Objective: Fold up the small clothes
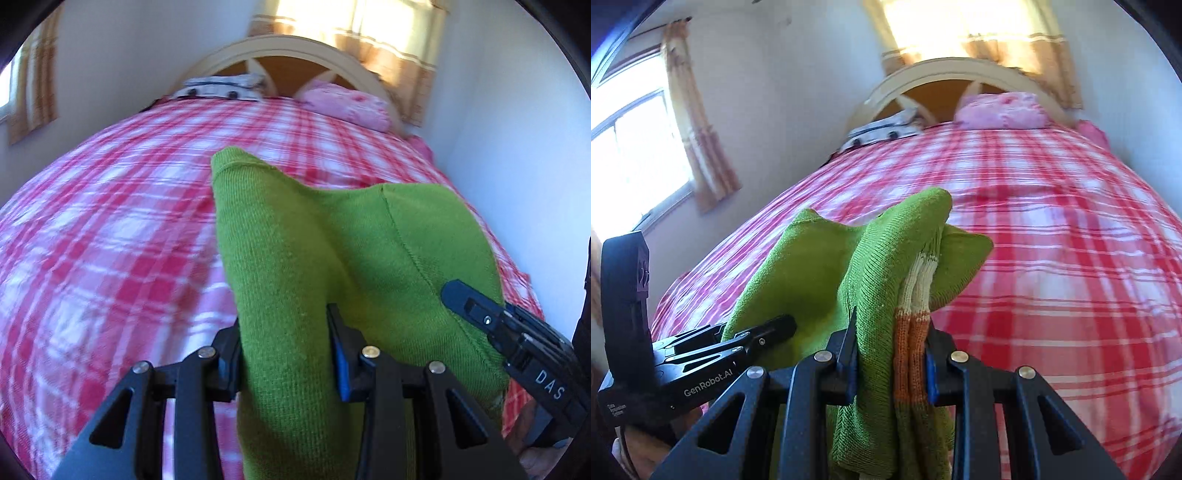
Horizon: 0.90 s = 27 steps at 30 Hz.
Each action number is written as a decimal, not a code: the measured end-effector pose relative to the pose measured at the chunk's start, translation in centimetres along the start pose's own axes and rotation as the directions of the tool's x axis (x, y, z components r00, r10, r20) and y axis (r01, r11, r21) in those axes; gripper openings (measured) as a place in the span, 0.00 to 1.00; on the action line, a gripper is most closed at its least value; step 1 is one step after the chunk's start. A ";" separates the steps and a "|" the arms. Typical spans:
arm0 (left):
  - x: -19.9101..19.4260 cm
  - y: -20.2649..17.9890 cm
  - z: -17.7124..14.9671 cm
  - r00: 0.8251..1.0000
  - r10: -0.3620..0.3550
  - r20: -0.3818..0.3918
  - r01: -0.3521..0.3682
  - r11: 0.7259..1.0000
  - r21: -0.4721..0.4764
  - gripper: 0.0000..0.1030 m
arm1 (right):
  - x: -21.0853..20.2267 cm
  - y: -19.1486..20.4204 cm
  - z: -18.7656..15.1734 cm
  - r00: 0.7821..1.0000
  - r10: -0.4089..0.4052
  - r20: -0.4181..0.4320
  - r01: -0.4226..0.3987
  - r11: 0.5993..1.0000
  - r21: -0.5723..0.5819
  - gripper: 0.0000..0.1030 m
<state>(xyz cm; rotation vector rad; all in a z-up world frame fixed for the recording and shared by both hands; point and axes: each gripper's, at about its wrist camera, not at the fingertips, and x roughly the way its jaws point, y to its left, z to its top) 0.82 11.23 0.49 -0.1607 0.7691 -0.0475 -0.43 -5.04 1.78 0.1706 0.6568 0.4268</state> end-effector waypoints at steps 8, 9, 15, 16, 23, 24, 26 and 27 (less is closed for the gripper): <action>-1.5 7.4 0.1 0.992 0.122 0.041 -0.117 0.988 -0.104 0.38 | 4.5 7.7 0.4 0.994 0.109 -0.024 -0.111 0.989 -0.102 0.26; -1.5 8.0 0.1 0.990 0.136 0.048 -0.131 0.986 -0.105 0.38 | 5.0 8.5 0.4 0.993 0.117 -0.025 -0.119 0.987 -0.109 0.26; -0.2 12.1 0.6 0.974 0.214 0.077 -0.202 0.970 -0.135 0.38 | 9.1 12.7 0.9 0.989 0.143 -0.024 -0.145 0.977 -0.159 0.26; 0.2 12.7 0.6 0.971 0.224 0.085 -0.211 0.968 -0.134 0.38 | 10.0 13.3 1.0 0.989 0.144 -0.023 -0.145 0.975 -0.167 0.26; 2.8 15.7 0.2 0.965 0.261 0.029 -0.255 0.957 -0.137 0.38 | 15.8 14.9 0.9 0.994 0.084 -0.074 -0.097 0.977 -0.191 0.26; 2.9 15.9 0.0 0.967 0.256 0.016 -0.251 0.956 -0.151 0.39 | 16.4 14.9 0.7 0.994 0.073 -0.084 -0.088 0.977 -0.193 0.26; 3.2 16.9 -0.5 0.973 0.229 0.000 -0.225 0.955 -0.195 0.40 | 17.7 14.6 0.3 0.993 0.054 -0.108 -0.073 0.980 -0.184 0.26; 3.2 17.2 -0.6 0.976 0.218 -0.003 -0.214 0.954 -0.208 0.42 | 18.1 14.2 0.2 0.991 0.054 -0.120 -0.075 0.982 -0.172 0.26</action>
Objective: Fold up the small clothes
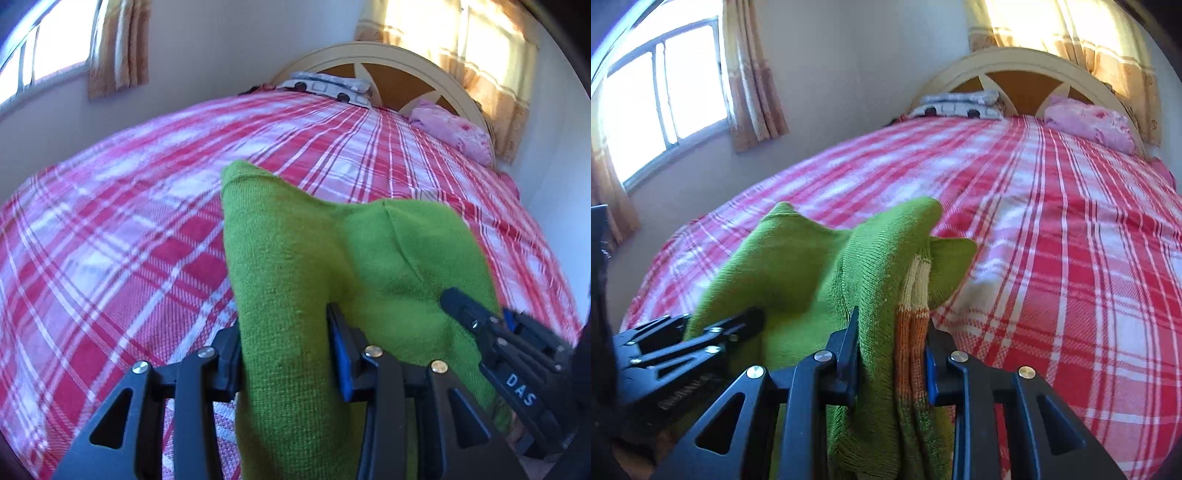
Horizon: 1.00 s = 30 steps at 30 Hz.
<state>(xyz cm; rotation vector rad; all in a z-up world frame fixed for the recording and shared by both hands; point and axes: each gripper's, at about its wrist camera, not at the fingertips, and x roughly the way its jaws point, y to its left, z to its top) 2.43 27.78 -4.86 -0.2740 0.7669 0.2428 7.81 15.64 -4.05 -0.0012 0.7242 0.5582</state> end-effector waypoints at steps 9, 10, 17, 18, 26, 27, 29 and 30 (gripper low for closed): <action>0.9 1.6 0.0 0.998 -0.038 -0.056 0.032 0.995 -0.099 0.68 | 2.4 -1.9 0.3 0.991 0.034 -0.126 -0.024 0.996 0.085 0.43; 0.7 1.9 0.0 0.997 -0.044 -0.063 0.037 0.994 -0.104 0.68 | 2.6 -2.2 0.4 0.989 0.043 -0.142 -0.030 0.995 0.096 0.49; -5.8 4.5 -2.7 0.993 -0.113 0.042 0.118 0.985 -0.129 0.69 | -3.4 -6.3 -0.7 0.989 0.147 -0.021 -0.137 0.960 0.244 0.68; -6.5 5.0 -3.4 0.991 -0.128 0.048 0.134 0.980 -0.146 0.69 | -4.4 -6.6 -1.2 0.986 0.164 -0.001 -0.159 0.955 0.250 0.72; -6.1 5.2 -7.4 0.971 -0.237 0.008 0.233 0.947 -0.222 0.69 | -5.9 -5.1 -5.3 0.967 0.248 -0.054 -0.231 0.949 0.216 0.74; -6.2 4.9 -7.6 0.969 -0.246 0.004 0.240 0.945 -0.223 0.69 | -5.8 -4.7 -5.8 0.968 0.242 -0.068 -0.224 0.954 0.201 0.74; -5.8 4.3 -8.1 0.963 -0.268 -0.015 0.259 0.941 -0.218 0.69 | -5.5 -3.8 -7.0 0.972 0.219 -0.080 -0.204 0.965 0.162 0.74; -5.7 3.9 -8.3 0.966 -0.256 -0.012 0.249 0.946 -0.208 0.69 | -5.7 -3.4 -7.4 0.978 0.198 -0.070 -0.187 0.973 0.137 0.70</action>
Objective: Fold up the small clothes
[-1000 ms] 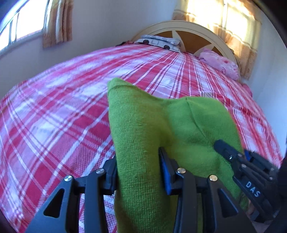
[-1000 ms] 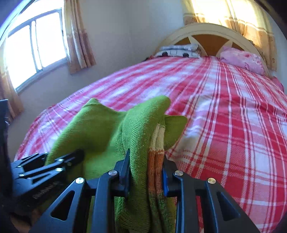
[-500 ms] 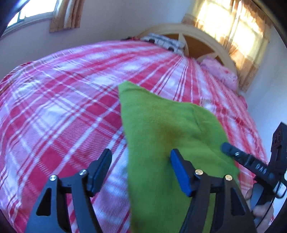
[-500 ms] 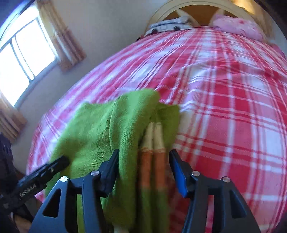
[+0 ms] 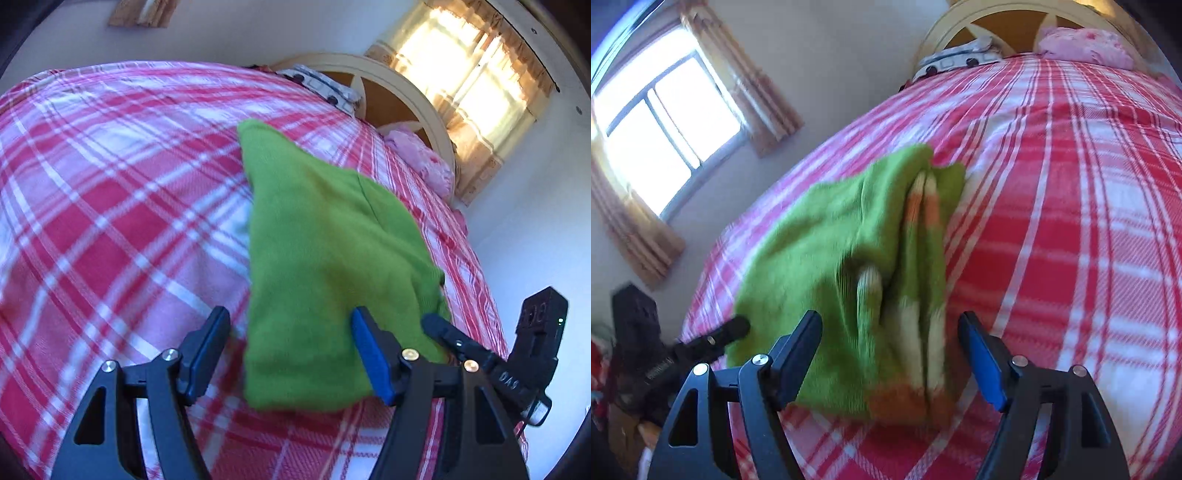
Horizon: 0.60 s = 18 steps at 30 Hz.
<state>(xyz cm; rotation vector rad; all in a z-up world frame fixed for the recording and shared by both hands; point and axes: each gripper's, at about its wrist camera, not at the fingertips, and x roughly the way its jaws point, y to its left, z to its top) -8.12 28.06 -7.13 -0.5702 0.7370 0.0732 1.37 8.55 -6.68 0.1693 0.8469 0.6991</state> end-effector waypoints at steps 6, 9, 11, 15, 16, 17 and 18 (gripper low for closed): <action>0.3 -1.8 -0.3 0.999 0.027 -0.020 -0.026 0.998 0.058 0.46 | -0.2 1.0 -0.5 0.998 -0.044 -0.052 0.044 0.999 -0.011 0.26; -0.2 -2.6 0.1 0.996 0.081 -0.041 -0.077 0.994 0.084 0.38 | -0.9 0.7 -0.3 0.997 0.012 -0.072 -0.007 0.998 0.063 0.20; -0.5 -3.0 0.2 0.991 0.126 -0.050 -0.120 0.987 0.103 0.38 | -1.4 1.1 -0.5 0.997 0.032 -0.076 -0.027 0.997 0.071 0.20; 0.0 -3.0 -0.5 0.981 0.186 -0.051 -0.178 0.975 0.135 0.39 | -1.3 1.2 -1.6 0.996 -0.014 -0.083 0.018 0.999 0.045 0.20; 0.1 -3.0 -0.6 0.980 0.191 -0.048 -0.183 0.974 0.134 0.40 | -1.1 0.9 -2.1 0.996 -0.019 -0.082 0.023 0.999 0.049 0.20; 0.1 -3.0 -0.7 0.980 0.197 -0.041 -0.190 0.972 0.137 0.41 | -1.1 0.8 -2.2 0.997 -0.015 -0.075 0.020 0.998 0.056 0.20; 0.0 -3.1 -0.8 0.978 0.206 -0.036 -0.198 0.969 0.145 0.43 | -1.2 0.7 -2.3 0.997 -0.016 -0.072 0.020 0.998 0.055 0.20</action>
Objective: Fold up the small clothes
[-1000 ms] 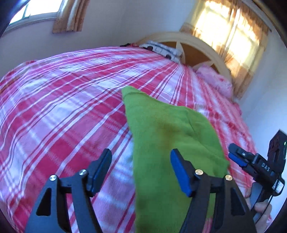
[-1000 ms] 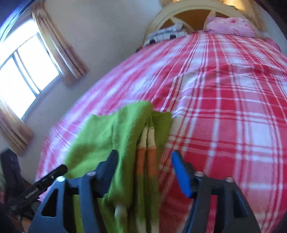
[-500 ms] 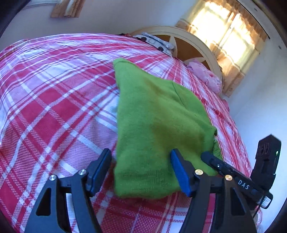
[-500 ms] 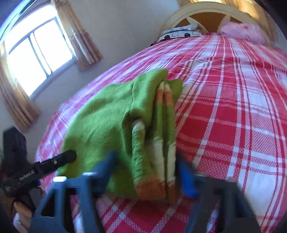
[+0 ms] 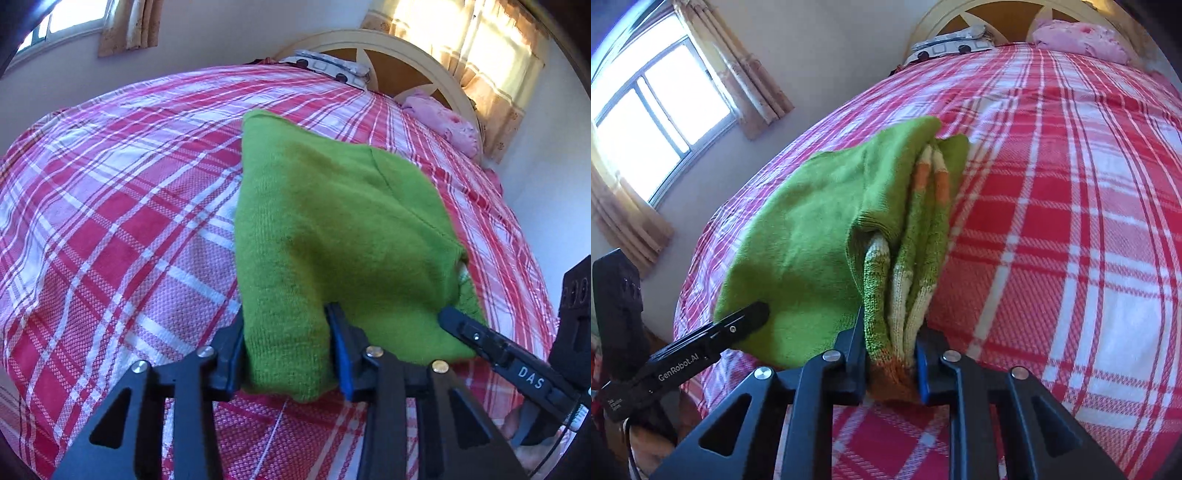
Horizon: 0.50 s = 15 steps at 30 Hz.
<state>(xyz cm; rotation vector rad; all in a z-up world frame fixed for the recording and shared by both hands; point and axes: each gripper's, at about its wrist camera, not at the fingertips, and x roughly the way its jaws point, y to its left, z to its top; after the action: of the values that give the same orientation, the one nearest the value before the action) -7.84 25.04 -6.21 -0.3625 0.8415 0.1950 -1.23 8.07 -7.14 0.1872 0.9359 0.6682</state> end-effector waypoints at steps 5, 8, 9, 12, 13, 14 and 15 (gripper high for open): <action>-1.1 0.0 -0.5 0.999 0.051 0.008 -0.051 0.999 0.010 0.53 | -1.6 1.3 -0.2 0.997 -0.072 -0.004 0.072 0.996 -0.060 0.29; -2.4 -0.2 -1.1 0.987 0.150 0.051 -0.153 0.987 0.050 0.73 | -3.4 1.9 -0.4 0.989 -0.145 0.021 0.146 0.986 -0.083 0.46; -2.9 -0.3 -1.4 0.981 0.179 0.073 -0.183 0.981 0.061 0.77 | -4.1 2.2 -0.5 0.985 -0.164 0.049 0.168 0.981 -0.095 0.53; -3.9 -0.3 -1.9 0.965 0.231 0.121 -0.242 0.966 0.087 0.84 | -5.9 3.1 -0.8 0.964 -0.224 0.145 0.243 0.960 -0.138 0.64; -4.1 -0.3 -1.9 0.961 0.244 0.128 -0.256 0.963 0.090 0.86 | -6.4 3.5 -1.0 0.955 -0.241 0.175 0.268 0.952 -0.149 0.65; -4.3 -0.3 -2.0 0.956 0.258 0.136 -0.271 0.958 0.091 0.87 | -6.8 3.8 -1.1 0.946 -0.254 0.202 0.287 0.945 -0.156 0.65; -4.5 -0.4 -2.0 0.952 0.269 0.144 -0.284 0.955 0.091 0.87 | -7.2 4.2 -1.3 0.940 -0.260 0.222 0.298 0.942 -0.158 0.65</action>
<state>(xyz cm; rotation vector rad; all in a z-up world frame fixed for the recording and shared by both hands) -12.07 23.74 -3.89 -0.1241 0.7679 0.4272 -7.13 6.79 -1.21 -0.0495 0.6847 0.4602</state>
